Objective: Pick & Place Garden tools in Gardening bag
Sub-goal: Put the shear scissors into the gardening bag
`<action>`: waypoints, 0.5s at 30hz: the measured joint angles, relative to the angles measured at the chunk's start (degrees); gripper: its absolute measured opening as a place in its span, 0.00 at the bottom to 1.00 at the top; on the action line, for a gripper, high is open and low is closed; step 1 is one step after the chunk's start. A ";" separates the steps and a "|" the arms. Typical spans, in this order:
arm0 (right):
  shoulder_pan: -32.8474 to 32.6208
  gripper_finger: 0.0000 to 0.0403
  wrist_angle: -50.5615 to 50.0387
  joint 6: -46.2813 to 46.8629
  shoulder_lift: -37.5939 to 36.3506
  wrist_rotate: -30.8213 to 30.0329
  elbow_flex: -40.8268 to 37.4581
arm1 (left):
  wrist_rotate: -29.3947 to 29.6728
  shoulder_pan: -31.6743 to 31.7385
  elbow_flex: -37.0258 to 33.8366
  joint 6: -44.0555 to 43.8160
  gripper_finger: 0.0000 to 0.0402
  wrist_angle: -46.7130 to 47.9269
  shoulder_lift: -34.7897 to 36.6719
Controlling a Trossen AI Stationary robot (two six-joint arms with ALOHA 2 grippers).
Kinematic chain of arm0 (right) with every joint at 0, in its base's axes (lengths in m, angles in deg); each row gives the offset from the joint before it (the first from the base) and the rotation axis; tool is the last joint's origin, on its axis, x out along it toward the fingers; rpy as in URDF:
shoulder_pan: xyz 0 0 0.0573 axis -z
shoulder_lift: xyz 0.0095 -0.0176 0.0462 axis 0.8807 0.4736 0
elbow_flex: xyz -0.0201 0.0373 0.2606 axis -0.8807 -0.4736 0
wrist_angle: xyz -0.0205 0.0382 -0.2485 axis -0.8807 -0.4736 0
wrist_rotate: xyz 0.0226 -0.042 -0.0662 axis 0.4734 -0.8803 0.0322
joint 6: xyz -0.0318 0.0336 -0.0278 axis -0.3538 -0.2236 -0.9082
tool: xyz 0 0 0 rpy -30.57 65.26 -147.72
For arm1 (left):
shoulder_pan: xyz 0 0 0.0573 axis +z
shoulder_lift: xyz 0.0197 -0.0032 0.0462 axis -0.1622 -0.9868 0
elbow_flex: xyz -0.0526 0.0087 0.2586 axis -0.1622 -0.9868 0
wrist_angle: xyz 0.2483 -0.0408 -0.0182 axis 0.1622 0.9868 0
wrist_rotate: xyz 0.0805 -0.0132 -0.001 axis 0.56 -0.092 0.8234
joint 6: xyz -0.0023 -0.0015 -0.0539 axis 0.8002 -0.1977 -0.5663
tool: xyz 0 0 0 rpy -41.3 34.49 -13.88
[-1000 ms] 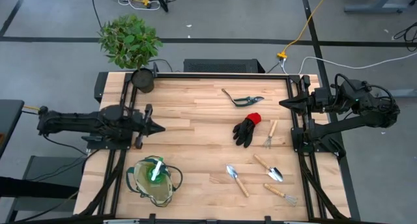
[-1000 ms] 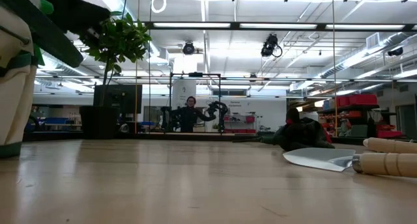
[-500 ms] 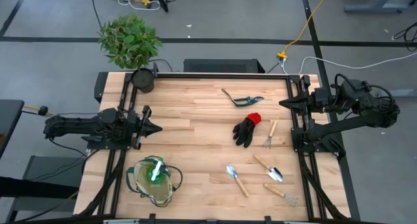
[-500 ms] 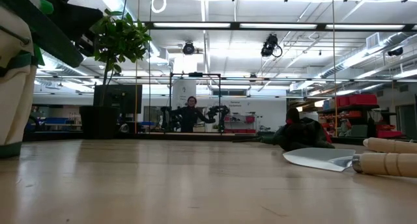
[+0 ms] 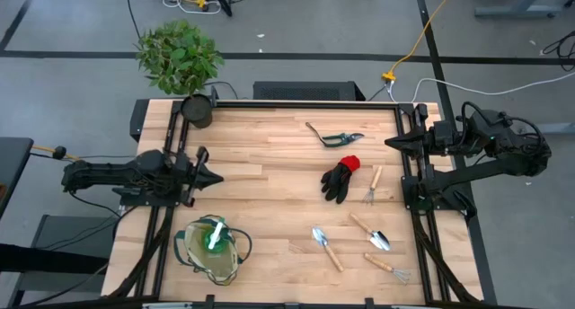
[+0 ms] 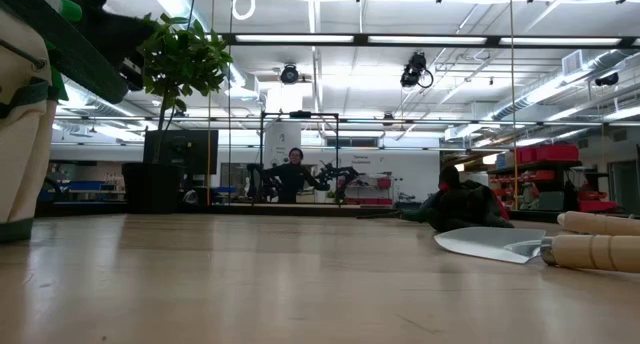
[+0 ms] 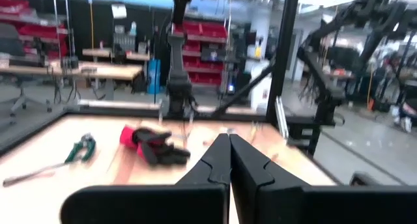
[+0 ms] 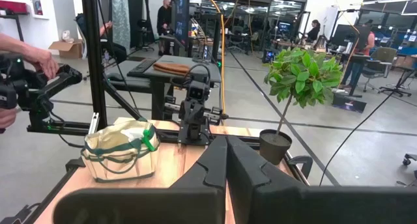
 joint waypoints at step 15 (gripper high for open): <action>0.02 0.03 0.00 -0.02 0.02 0.00 0.00 | 1.57 0.00 -2.67 -0.66 0.01 4.63 1.22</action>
